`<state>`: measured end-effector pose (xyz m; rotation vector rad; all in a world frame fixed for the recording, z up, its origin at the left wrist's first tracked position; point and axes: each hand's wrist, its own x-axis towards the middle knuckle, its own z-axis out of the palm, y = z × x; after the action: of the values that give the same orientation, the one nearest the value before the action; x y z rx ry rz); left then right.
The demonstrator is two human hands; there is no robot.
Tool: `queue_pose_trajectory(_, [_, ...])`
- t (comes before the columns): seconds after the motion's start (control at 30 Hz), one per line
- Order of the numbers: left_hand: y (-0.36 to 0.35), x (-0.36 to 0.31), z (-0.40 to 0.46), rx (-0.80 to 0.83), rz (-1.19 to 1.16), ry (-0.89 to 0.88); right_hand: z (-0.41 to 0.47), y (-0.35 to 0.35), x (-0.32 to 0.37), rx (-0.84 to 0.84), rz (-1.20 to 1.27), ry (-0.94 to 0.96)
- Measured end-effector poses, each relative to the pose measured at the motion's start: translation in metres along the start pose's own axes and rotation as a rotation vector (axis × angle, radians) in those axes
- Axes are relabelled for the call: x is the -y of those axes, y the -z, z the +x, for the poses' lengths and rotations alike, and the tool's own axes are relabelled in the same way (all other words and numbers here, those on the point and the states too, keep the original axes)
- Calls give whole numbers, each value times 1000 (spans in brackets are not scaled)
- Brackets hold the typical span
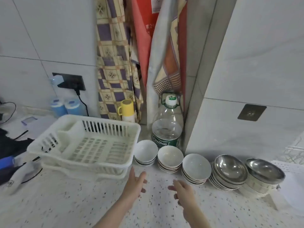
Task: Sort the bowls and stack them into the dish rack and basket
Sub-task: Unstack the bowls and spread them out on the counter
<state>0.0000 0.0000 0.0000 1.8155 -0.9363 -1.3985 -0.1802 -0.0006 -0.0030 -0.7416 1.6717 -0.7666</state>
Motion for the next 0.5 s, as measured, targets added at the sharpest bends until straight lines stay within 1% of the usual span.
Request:
queue_pose_trajectory(0.1, [0,-13,23,26,12,16,16,-20,13,-86,12,-2])
queue_pose_trajectory(0.2, [-4,-23,37,37,-67,53,25,-36,26,-135,66,-34])
queue_pose_trajectory(0.27, [-7,-23,47,-12,-131,39,35,-44,31,-187,92,-39])
queue_pose_trajectory(0.37, [-11,-16,59,-132,-215,-23,49,-56,33,-305,109,-39])
queue_pose_trajectory(0.5, [-10,-14,71,-172,-296,-38,63,-64,29,-406,39,-2])
